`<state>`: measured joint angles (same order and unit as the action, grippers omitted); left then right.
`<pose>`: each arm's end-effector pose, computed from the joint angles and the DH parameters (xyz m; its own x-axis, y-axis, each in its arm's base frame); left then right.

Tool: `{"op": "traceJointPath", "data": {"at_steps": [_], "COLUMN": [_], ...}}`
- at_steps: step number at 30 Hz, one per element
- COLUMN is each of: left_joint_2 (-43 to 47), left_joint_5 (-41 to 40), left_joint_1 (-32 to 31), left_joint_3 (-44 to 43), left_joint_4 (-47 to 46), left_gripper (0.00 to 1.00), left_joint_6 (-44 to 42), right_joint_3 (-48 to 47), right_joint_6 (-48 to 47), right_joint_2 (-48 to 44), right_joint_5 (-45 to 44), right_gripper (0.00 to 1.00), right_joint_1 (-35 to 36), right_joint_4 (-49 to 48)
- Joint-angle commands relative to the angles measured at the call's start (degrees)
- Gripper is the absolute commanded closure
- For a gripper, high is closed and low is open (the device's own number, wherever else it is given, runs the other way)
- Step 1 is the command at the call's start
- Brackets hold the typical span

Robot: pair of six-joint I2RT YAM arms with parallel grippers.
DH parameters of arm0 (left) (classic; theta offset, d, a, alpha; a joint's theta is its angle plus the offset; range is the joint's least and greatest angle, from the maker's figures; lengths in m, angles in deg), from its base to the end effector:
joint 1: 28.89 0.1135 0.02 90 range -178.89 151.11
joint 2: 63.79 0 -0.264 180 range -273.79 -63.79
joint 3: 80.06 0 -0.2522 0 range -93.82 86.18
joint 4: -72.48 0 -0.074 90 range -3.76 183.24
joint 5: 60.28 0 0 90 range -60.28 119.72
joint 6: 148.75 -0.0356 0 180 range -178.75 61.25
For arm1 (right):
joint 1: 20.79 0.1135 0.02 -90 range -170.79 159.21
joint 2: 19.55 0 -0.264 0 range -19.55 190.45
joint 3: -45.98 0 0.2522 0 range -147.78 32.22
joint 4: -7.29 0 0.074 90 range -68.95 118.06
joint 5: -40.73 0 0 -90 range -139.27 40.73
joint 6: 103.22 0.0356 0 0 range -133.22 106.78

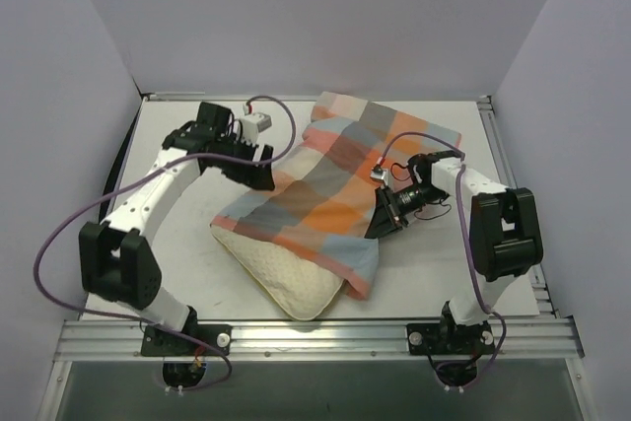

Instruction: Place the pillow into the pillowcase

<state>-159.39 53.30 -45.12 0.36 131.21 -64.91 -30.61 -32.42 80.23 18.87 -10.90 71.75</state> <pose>0.3406 -0.1140 0.3067 -0.7283 0.3144 -0.6089 0.5592 0.7862 -0.2629 0.2901 0.0841 0.1872 -0.8962 -0.2805 -0.3437 -0.4195 0.2838 0.8623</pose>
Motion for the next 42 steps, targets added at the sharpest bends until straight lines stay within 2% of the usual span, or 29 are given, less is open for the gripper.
{"op": "traceJointPath", "data": {"at_steps": [1, 5, 8, 11, 12, 13, 14, 15, 16, 17, 20, 21, 22, 24, 25, 28, 29, 31, 33, 34, 37, 38, 39, 42], "left_joint_2": [10.0, 12.9, 12.0, 11.0, 9.0, 7.3, 5.3, 1.0, -0.9, -2.2, -3.9, -3.3, -2.6, 1.7, 3.7, 12.0, 13.5, 17.0, 18.7, 18.6, 15.9, 14.8, 12.1, 6.2], "left_joint_5": [13.4, 17.3, 21.3, 22.0, 21.8, 21.0, 19.1, 18.1, 17.4, 17.0, 14.1, 14.0, 13.7, 13.2, 11.9, 11.2, 11.8, 12.1, 10.7, 10.4, 9.8, 9.8, 9.7, 9.4], "left_joint_1": [-0.3, -1.8, -4.0, -7.5, -7.7, -7.5, -6.9, -6.5, -5.8, -5.2, -2.9, -2.1, -1.9, -1.3, -0.7, 3.2, 3.9, 4.5, 5.4, 5.8, 8.0, 8.3, 8.8, 10.3], "left_joint_3": [12.2, 21.6, 29.3, 34.8, 35.4, 34.8, 31.5, 29.2, 27.0, 23.0, 18.7, 18.1, 17.6, 18.3, 19.5, 28.4, 30.5, 36.0, 38.8, 40.5, 40.6, 39.3, 38.4, 32.8], "left_joint_4": [2.1, 1.9, -2.9, -16.0, -27.0, -31.7, -39.3, -42.5, -44.9, -52.4, -57.0, -56.6, -54.9, -47.7, -45.5, -40.0, -38.0, -36.7, -36.7, -37.1, -39.5, -40.1, -40.1, -37.9], "left_gripper": [0.15, 0.16, 0.19, 0.26, 0.29, 0.32, 0.43, 0.47, 0.49, 0.50, 0.49, 0.46, 0.40, 0.24, 0.20, 0.16, 0.15, 0.13, 0.12, 0.12, 0.11, 0.11, 0.11, 0.11], "left_joint_6": [3.7, 12.6, 19.1, 27.0, 33.0, 35.1, 36.6, 38.7, 40.1, 41.7, 45.9, 45.9, 44.7, 39.1, 37.8, 38.9, 39.4, 38.9, 37.9, 37.7, 36.7, 36.1, 34.6, 30.5], "right_joint_3": [1.1, 3.1, 4.3, 5.8, 4.7, 3.6, 2.3, -1.8, -4.1, -7.2, -17.8, -19.9, -22.9, -22.7, -21.5, -10.5, -3.3, 4.5, 12.2, 14.1, 20.9, 22.4, 23.1, 20.9], "right_joint_6": [5.0, 12.0, 17.1, 22.1, 24.2, 25.1, 25.7, 26.4, 26.4, 26.4, 27.5, 27.8, 28.4, 29.5, 30.1, 32.6, 35.5, 39.7, 42.5, 43.3, 49.7, 50.8, 51.8, 54.5], "right_joint_2": [-3.1, -2.8, -2.0, -1.6, -0.7, -0.1, 1.3, 2.1, 2.9, 4.7, 8.0, 8.7, 9.0, 7.7, 6.4, -3.4, -9.2, -14.7, -20.0, -21.0, -22.1, -21.2, -20.2, -13.1], "right_joint_5": [-0.6, -4.8, -6.1, -8.1, -8.1, -8.4, -8.5, -9.1, -9.4, -9.9, -11.2, -11.9, -12.3, -11.9, -12.0, -14.8, -17.8, -20.2, -24.1, -25.1, -28.8, -30.5, -34.2, -35.4], "right_gripper": [1.00, 1.00, 1.00, 1.00, 1.00, 1.00, 0.99, 0.99, 0.99, 0.99, 0.99, 0.97, 0.83, 0.60, 0.49, 0.44, 0.44, 0.40, 0.37, 0.35, 0.35, 0.35, 0.35, 0.34], "right_joint_1": [0.5, 2.1, 6.0, 11.4, 12.2, 12.8, 13.2, 13.1, 12.7, 11.7, 8.8, 8.3, 8.0, 6.9, 6.3, 2.9, 1.6, -3.0, -4.1, -3.8, -1.4, 1.1, 2.7, 6.5], "right_joint_4": [-3.6, -10.8, -16.1, -23.1, -25.4, -26.4, -27.7, -27.8, -27.6, -27.2, -26.8, -26.4, -26.1, -24.9, -24.6, -25.9, -28.5, -32.6, -36.4, -37.5, -48.7, -56.7, -59.5, -66.2]}}
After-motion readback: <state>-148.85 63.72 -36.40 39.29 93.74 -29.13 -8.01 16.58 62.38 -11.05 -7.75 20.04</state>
